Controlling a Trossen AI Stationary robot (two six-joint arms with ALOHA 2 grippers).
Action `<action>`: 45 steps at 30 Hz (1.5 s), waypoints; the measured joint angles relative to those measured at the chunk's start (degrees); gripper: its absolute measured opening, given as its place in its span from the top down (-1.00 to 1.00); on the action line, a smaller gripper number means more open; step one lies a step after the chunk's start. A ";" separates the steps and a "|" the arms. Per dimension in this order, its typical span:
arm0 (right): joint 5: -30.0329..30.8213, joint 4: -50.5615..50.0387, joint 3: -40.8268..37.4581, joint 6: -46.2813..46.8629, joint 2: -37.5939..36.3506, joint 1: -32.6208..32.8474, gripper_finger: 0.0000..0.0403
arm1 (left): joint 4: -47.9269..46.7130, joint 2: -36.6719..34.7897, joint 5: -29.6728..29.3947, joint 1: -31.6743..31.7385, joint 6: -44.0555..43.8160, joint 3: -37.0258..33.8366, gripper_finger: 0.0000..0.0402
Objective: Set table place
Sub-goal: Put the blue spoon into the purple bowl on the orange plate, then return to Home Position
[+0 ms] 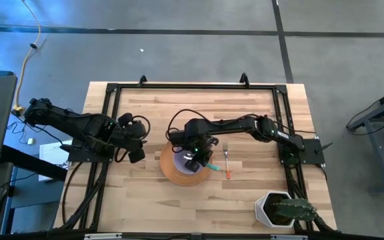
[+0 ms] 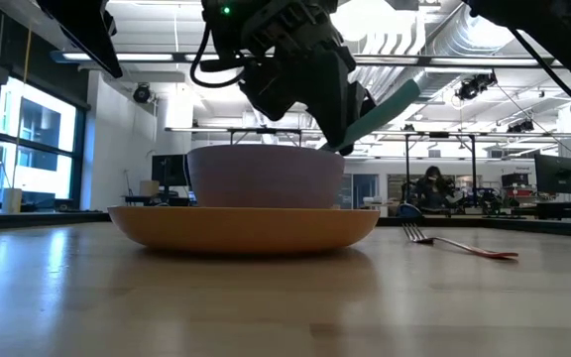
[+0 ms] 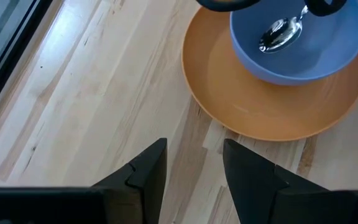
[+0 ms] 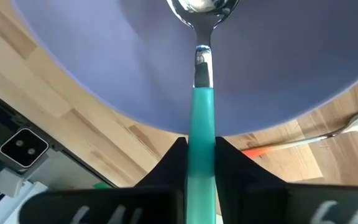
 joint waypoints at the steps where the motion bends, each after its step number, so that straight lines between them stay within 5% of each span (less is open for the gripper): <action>1: 0.00 0.27 0.00 0.00 0.00 0.00 0.87 | 0.00 0.00 0.00 0.01 0.00 0.02 0.28; 12: 0.04 1.46 0.00 -0.15 0.00 0.00 0.57 | 0.00 0.00 0.00 -0.01 0.00 0.00 0.28; 30: 2.04 0.78 4.55 -0.04 -0.48 -0.11 0.55 | -0.02 0.00 0.02 -0.01 -0.04 0.01 0.28; 40: 10.93 -0.88 8.33 0.66 -4.08 0.01 0.55 | 0.30 0.02 0.13 -0.01 1.56 0.02 0.28; 45: 20.35 0.02 8.45 -0.98 -8.75 0.97 0.55 | 10.22 -1.74 0.27 -0.01 7.58 -3.56 0.28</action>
